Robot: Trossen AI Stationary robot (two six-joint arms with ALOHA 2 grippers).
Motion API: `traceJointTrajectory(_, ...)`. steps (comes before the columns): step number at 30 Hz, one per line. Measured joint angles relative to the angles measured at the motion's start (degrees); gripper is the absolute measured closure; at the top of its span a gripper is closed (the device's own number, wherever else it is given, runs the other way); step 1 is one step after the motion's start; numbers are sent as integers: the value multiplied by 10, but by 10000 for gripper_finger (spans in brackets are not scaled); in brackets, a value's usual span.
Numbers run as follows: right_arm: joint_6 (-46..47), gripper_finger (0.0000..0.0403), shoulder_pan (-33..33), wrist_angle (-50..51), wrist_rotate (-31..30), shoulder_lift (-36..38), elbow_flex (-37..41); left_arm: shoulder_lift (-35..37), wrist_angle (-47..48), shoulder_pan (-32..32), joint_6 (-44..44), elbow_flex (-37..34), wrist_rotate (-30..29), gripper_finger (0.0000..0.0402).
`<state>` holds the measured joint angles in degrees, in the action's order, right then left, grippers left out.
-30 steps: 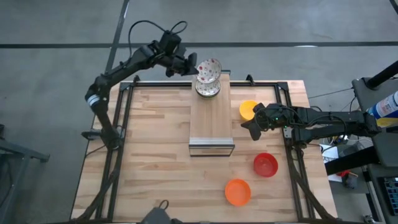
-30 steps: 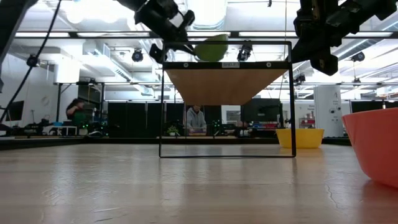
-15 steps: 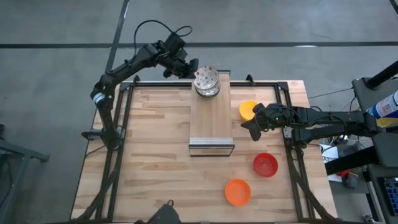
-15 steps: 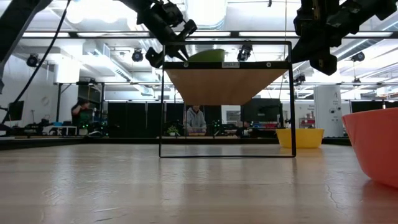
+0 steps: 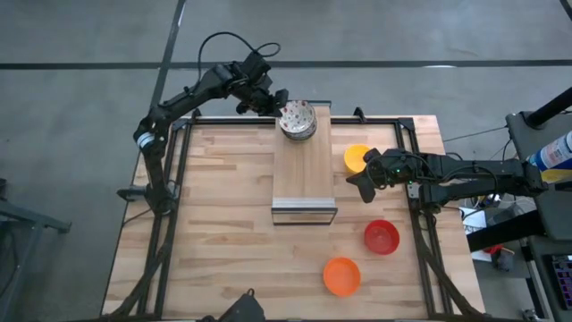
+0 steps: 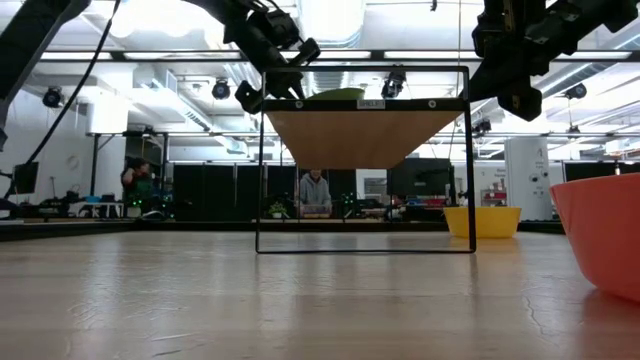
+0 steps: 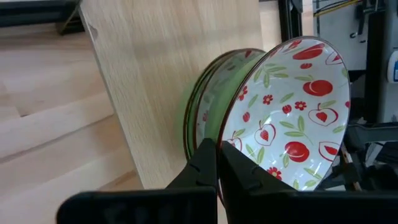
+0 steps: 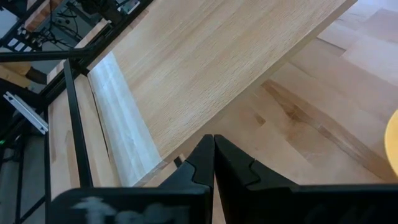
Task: Pick & Place Mini bowls
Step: Stack the white patterned bowl on top of the white patterned bowl on the shelf
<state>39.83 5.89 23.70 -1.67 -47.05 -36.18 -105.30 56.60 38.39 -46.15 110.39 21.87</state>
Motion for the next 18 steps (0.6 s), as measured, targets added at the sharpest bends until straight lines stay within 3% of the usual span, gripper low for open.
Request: traceJointTrajectory(18,-1,394,0,0,-15,0,0,-1,0,-4,-4,0,-5,387)
